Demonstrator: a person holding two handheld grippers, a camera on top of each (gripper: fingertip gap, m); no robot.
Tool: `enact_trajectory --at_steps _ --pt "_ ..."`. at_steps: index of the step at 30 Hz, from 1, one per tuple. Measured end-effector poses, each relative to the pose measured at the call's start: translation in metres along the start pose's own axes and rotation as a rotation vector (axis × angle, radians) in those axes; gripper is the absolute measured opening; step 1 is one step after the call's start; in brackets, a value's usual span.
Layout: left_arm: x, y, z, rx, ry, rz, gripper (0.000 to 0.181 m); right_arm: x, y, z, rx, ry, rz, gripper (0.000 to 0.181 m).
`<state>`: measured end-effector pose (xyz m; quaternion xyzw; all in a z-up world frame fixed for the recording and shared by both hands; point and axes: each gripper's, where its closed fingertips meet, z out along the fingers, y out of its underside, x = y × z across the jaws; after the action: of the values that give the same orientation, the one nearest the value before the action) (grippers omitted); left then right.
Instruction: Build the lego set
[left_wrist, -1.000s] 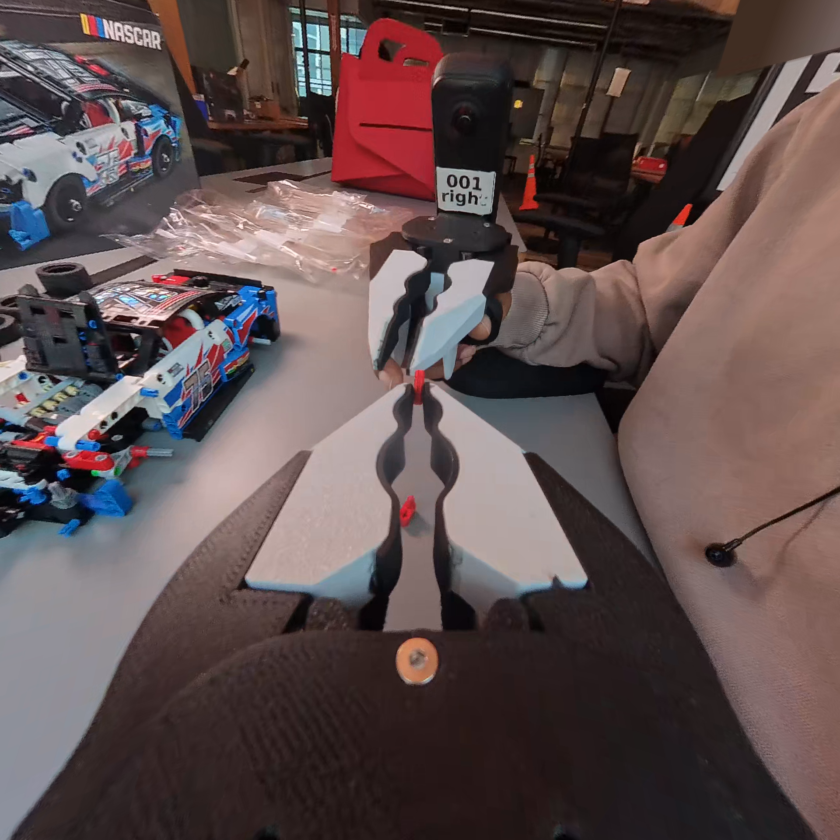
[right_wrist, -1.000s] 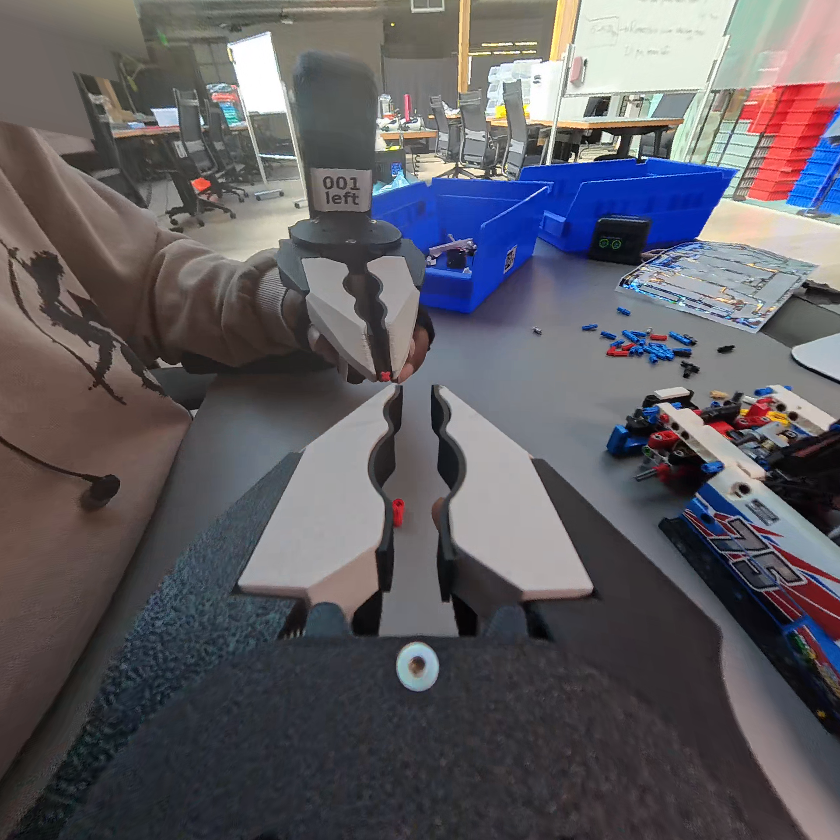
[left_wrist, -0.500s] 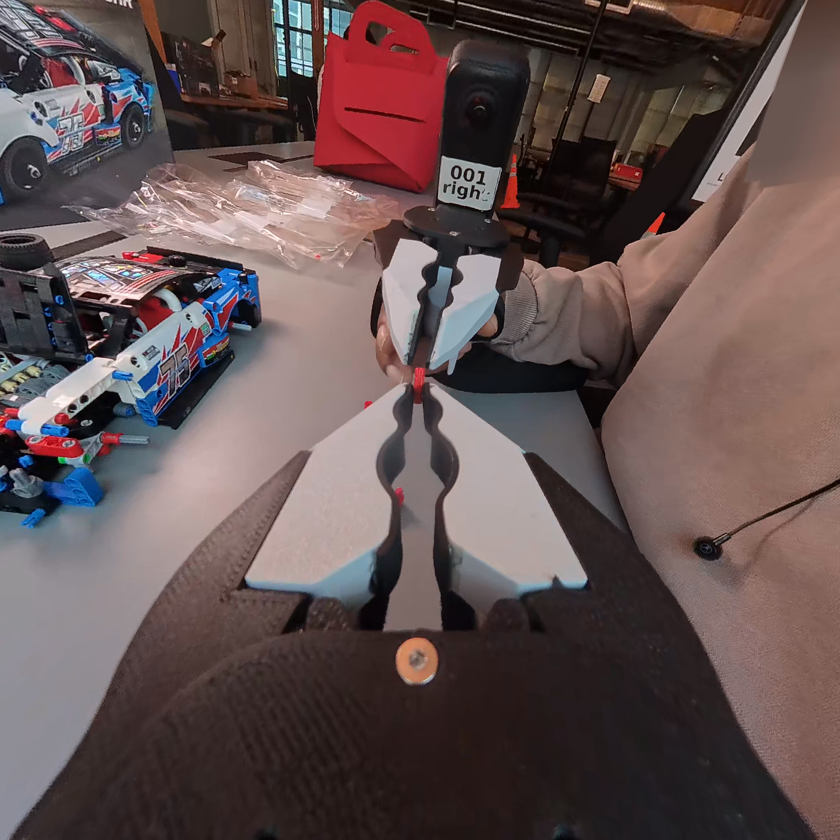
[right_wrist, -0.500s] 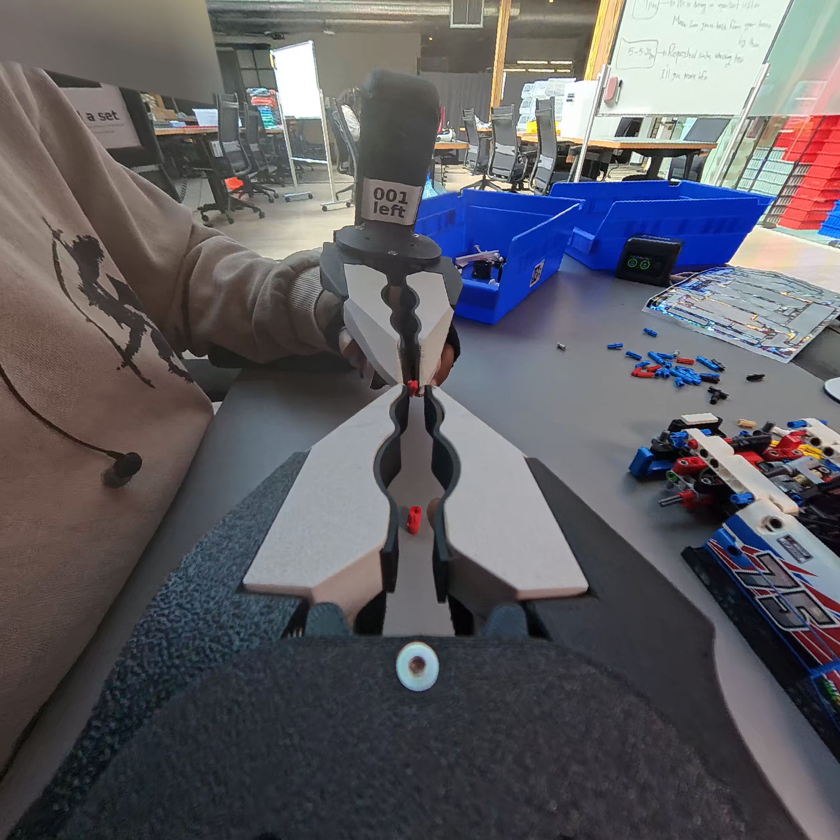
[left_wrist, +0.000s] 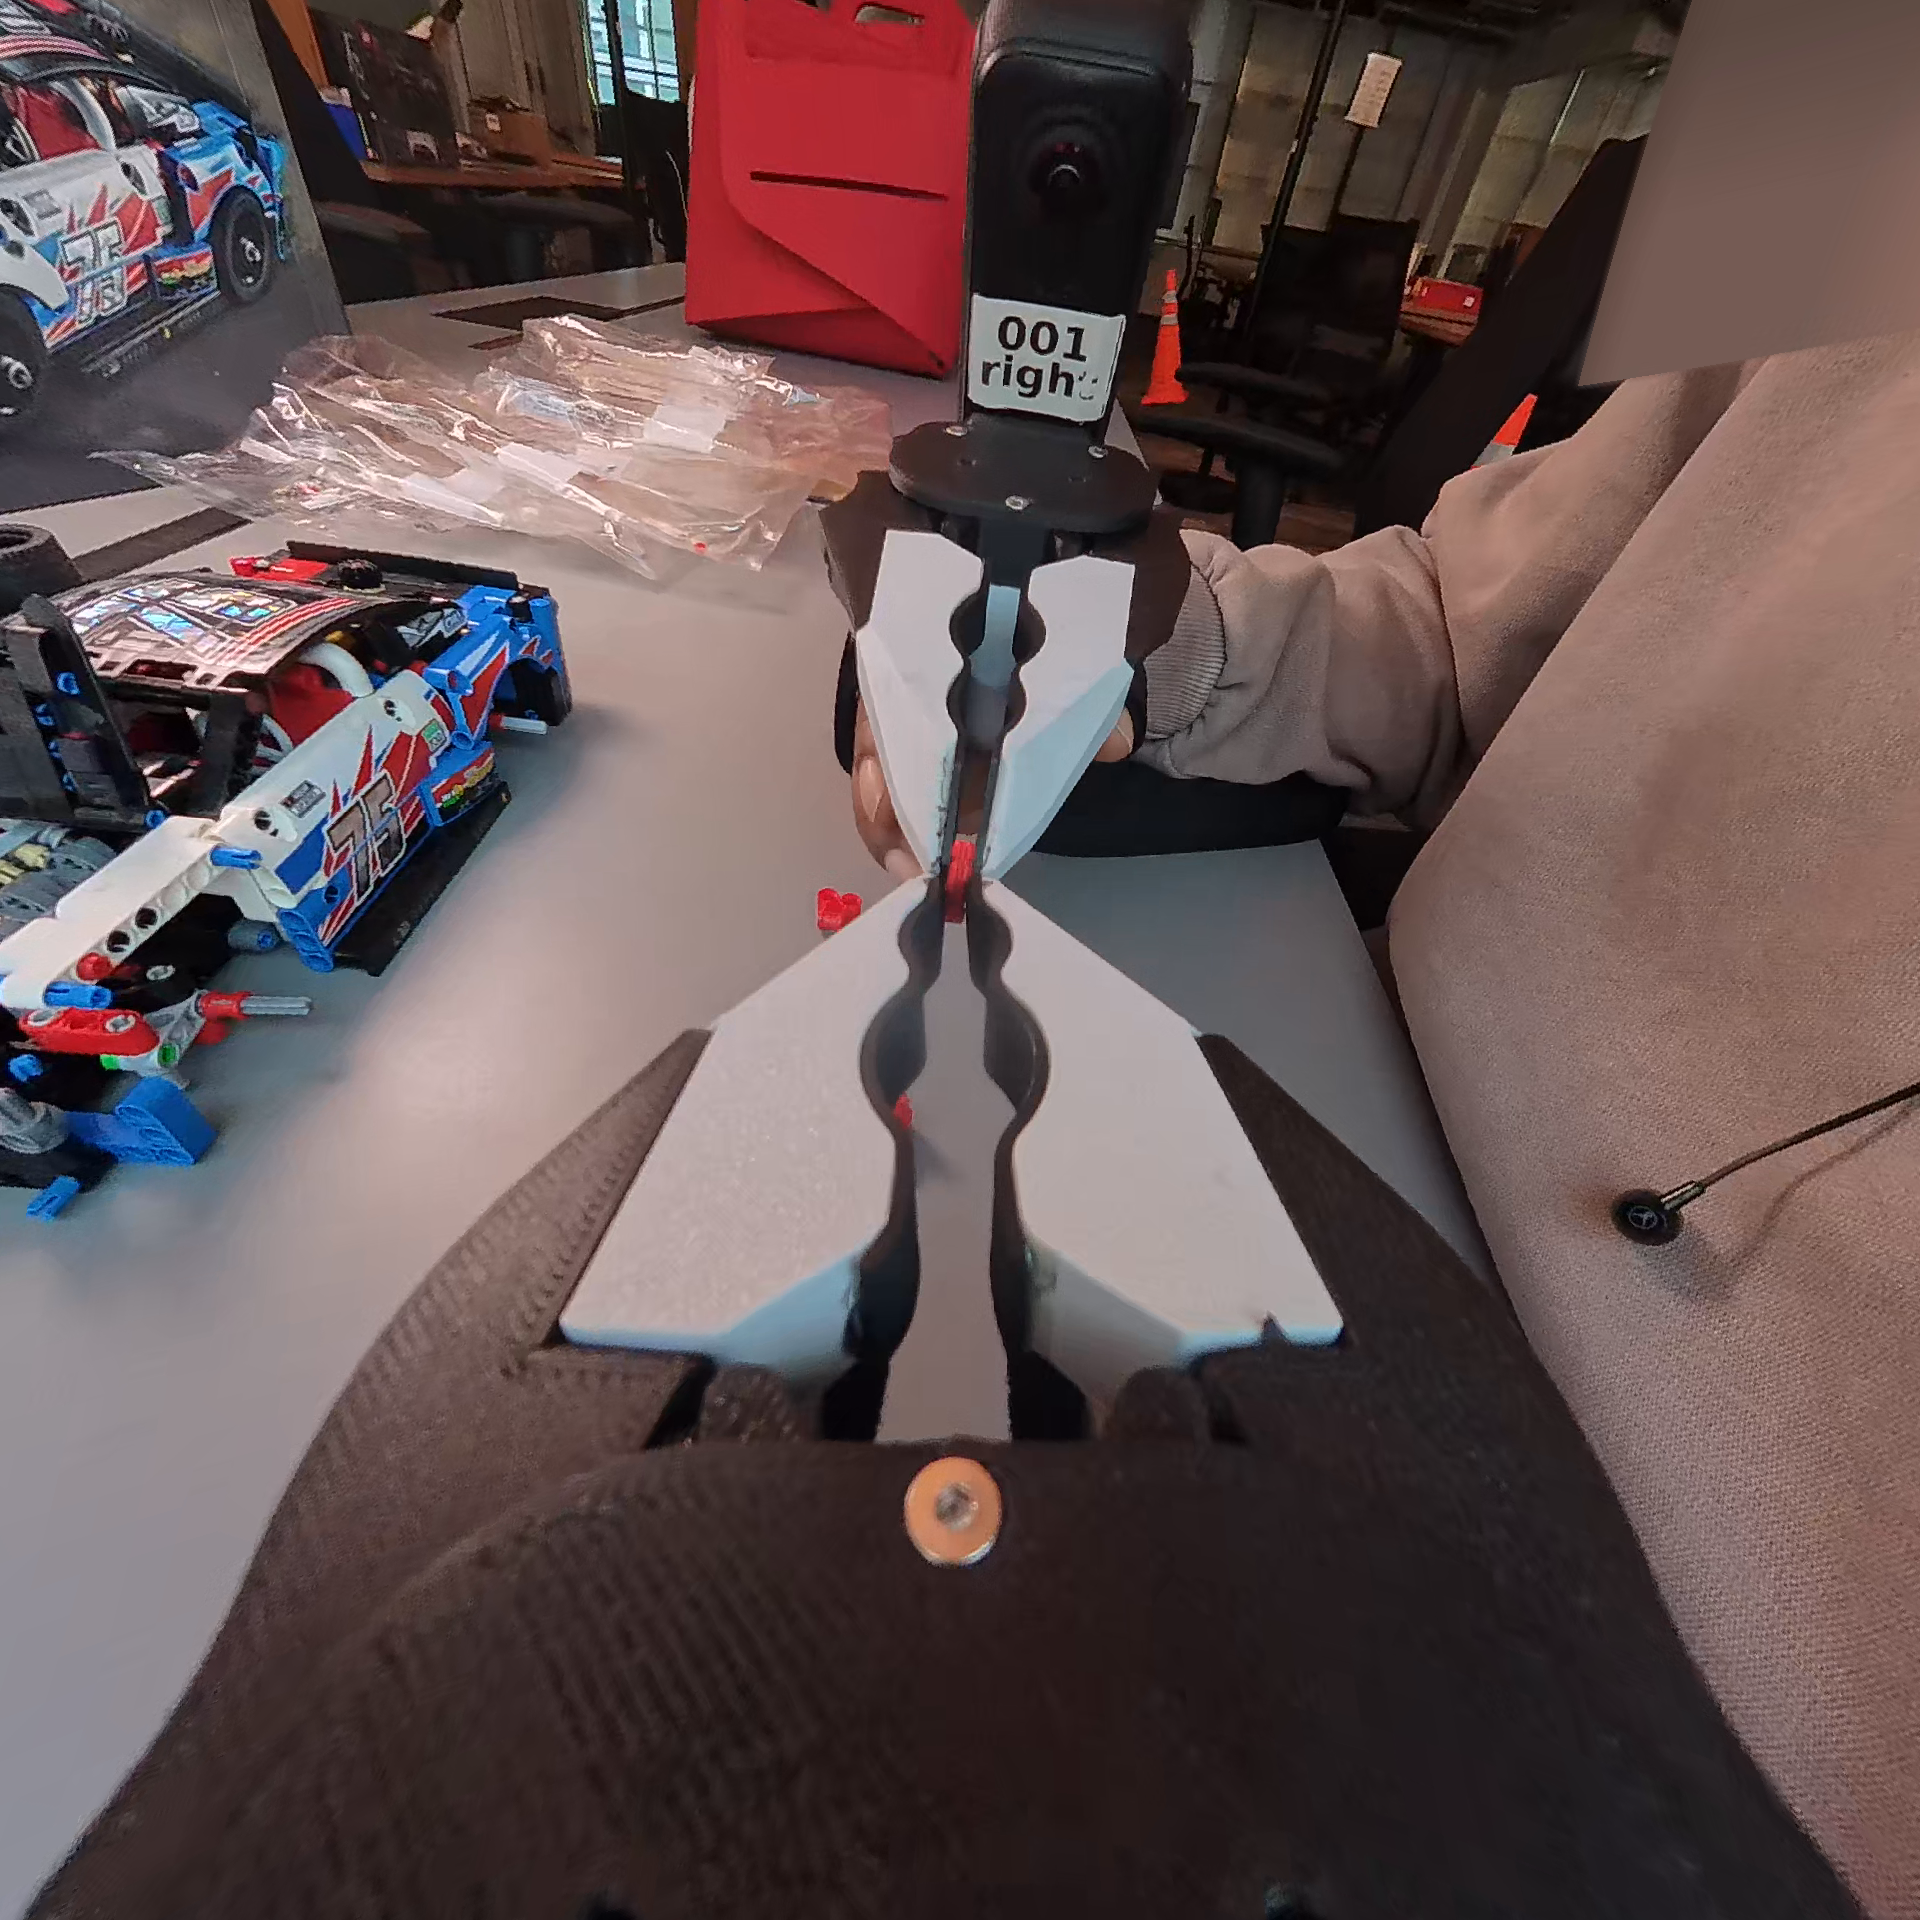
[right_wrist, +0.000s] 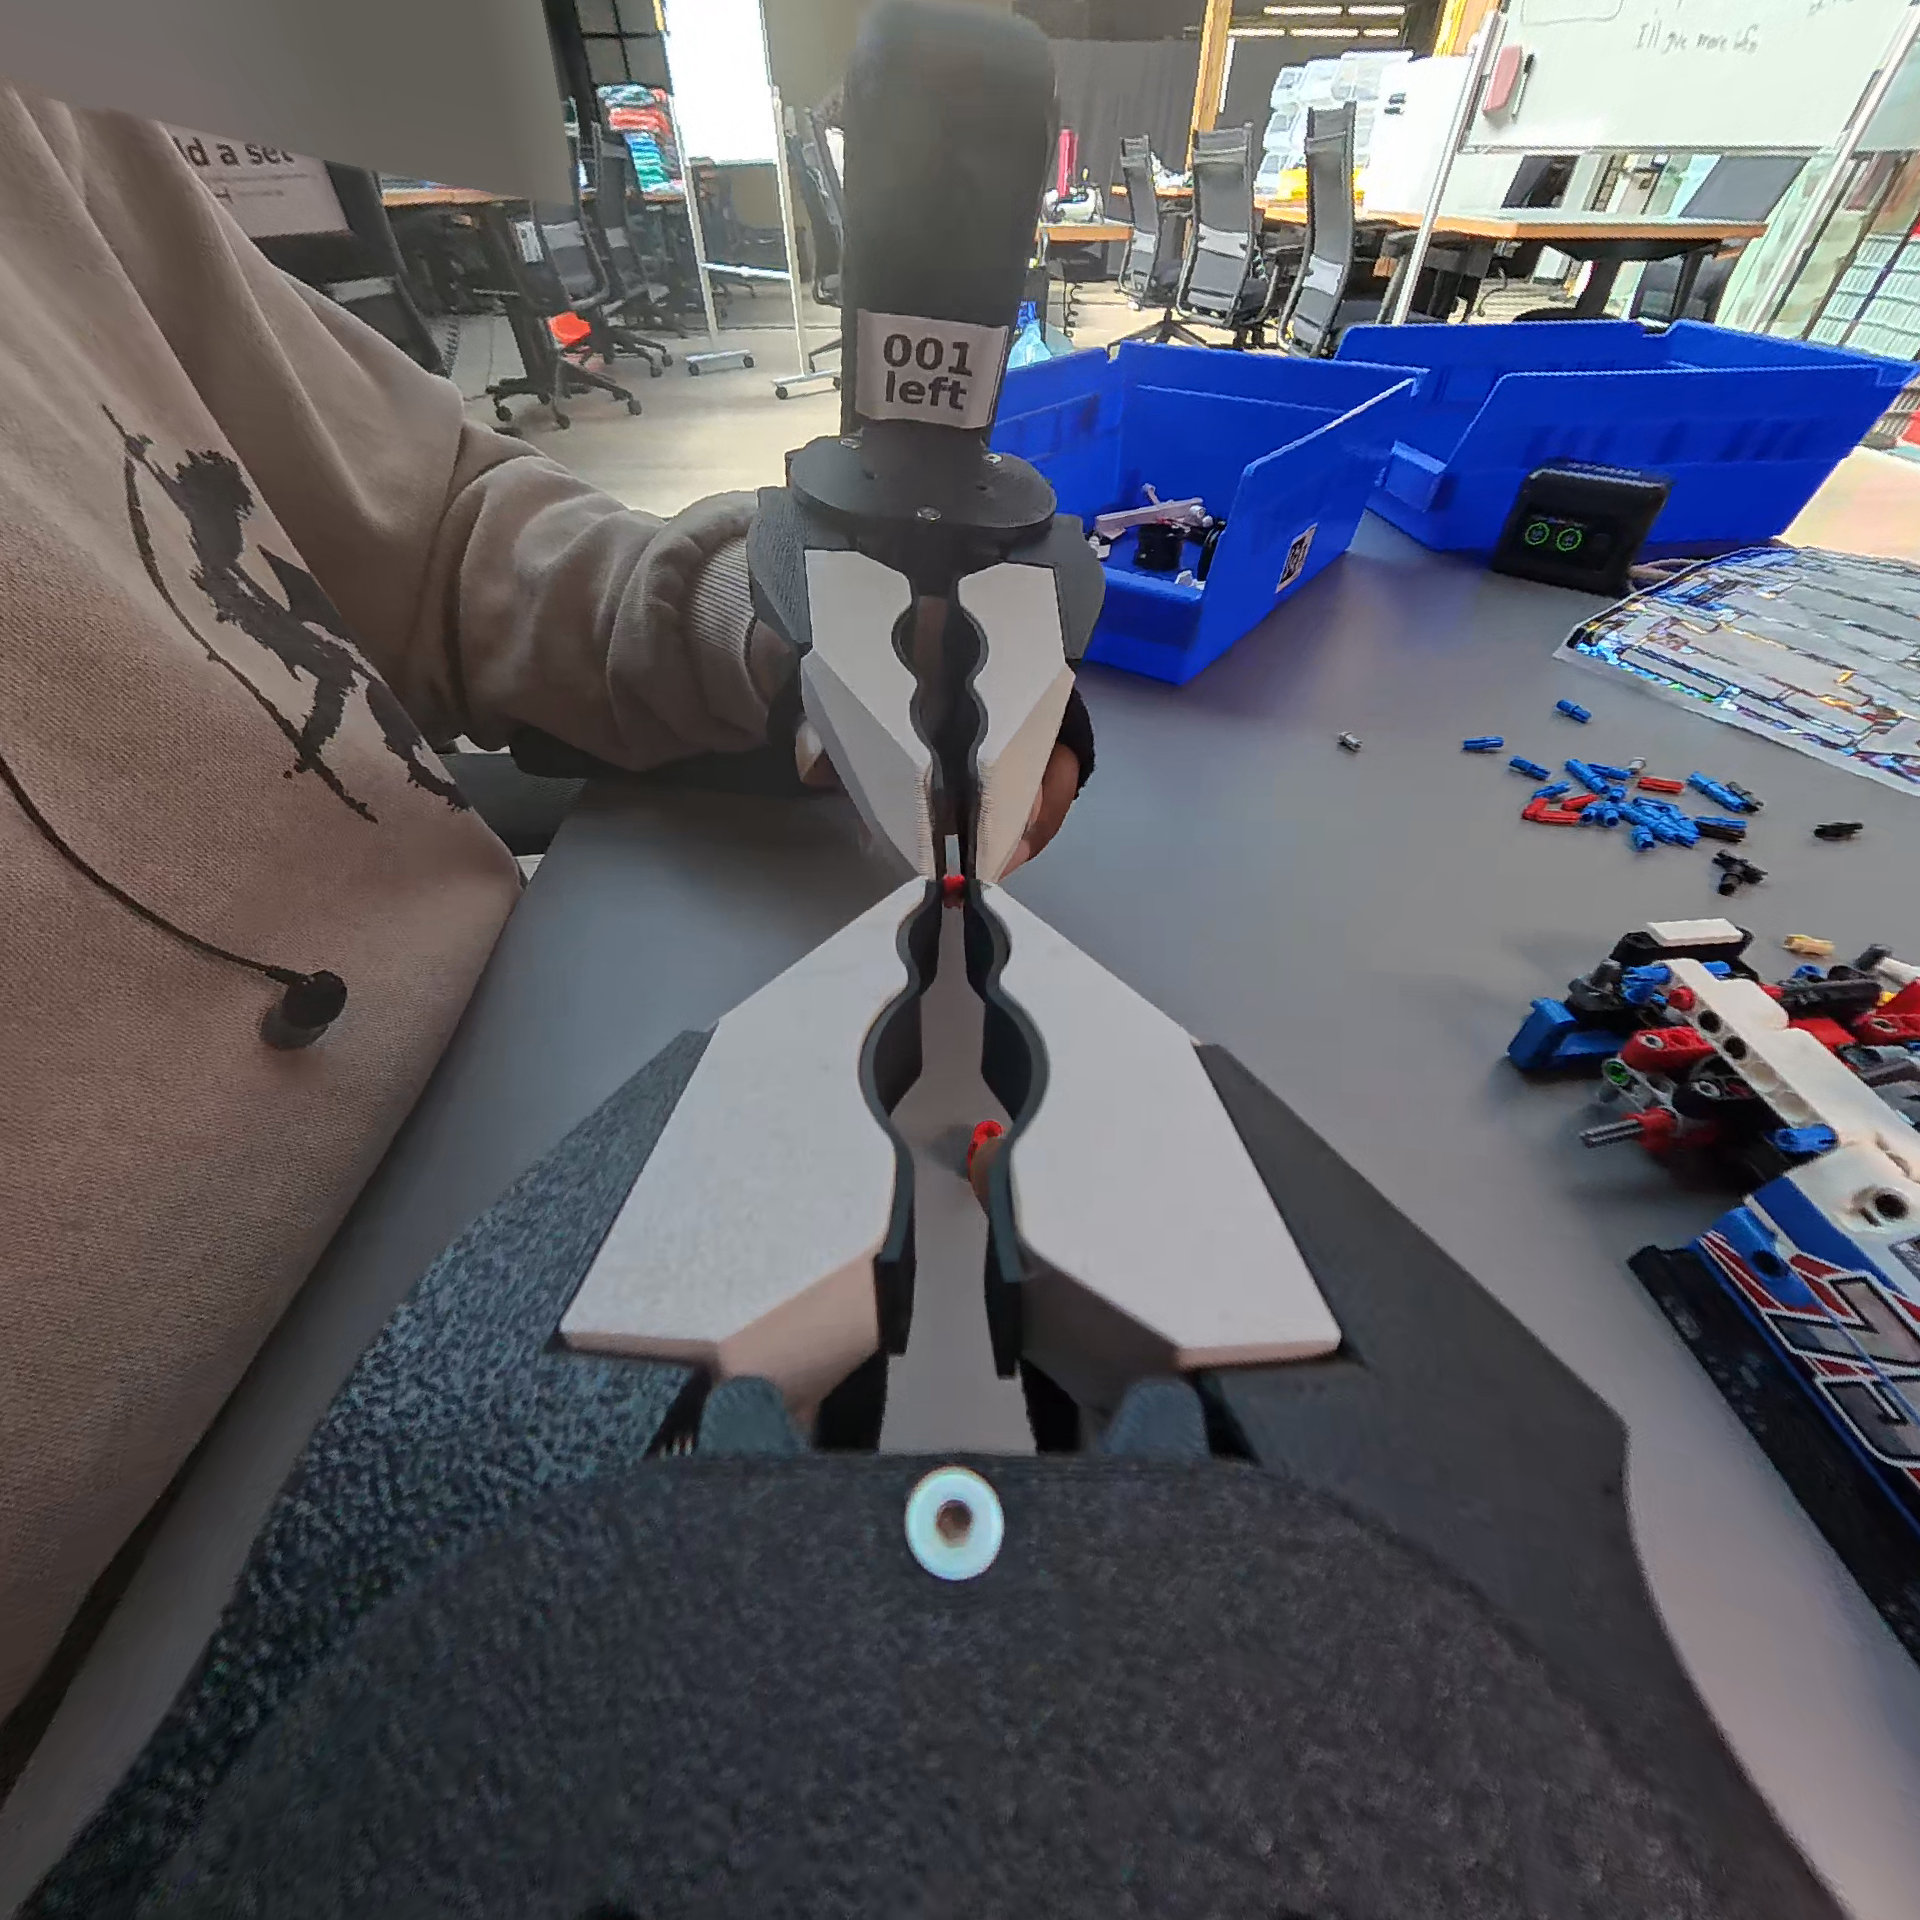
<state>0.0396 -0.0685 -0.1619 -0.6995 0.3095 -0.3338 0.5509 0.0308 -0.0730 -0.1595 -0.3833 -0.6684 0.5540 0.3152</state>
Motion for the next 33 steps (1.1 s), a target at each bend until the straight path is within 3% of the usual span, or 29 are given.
enact_trajectory --at_steps 3,7,10,14,20,28,33 --pt "-0.005 0.010 0.002 -0.064 -0.021 -0.025 0.005 0.003 0.007 -0.001 -0.053 0.006 0.006 0.002" --pt "-0.012 0.055 0.004 -0.335 -0.047 -0.034 0.034 0.003 0.030 -0.010 -0.218 -0.027 0.008 0.002" --pt "-0.016 0.076 0.005 -0.494 -0.081 0.067 0.033 -0.009 0.055 -0.013 -0.373 -0.081 -0.010 0.002" --pt "-0.016 0.086 0.009 -0.583 -0.066 0.114 0.025 -0.010 0.071 -0.002 -0.482 -0.059 -0.031 0.002" --pt "-0.006 0.090 0.015 -0.598 -0.031 0.126 0.016 -0.001 0.085 0.004 -0.590 0.015 -0.068 0.002" --pt "0.015 0.092 0.023 -0.578 0.034 0.147 0.016 0.006 0.085 0.003 -0.582 0.037 -0.072 0.001" --pt "0.000 0.082 0.014 -0.533 -0.018 0.103 0.015 0.010 0.077 -0.002 -0.534 0.047 -0.051 0.002"
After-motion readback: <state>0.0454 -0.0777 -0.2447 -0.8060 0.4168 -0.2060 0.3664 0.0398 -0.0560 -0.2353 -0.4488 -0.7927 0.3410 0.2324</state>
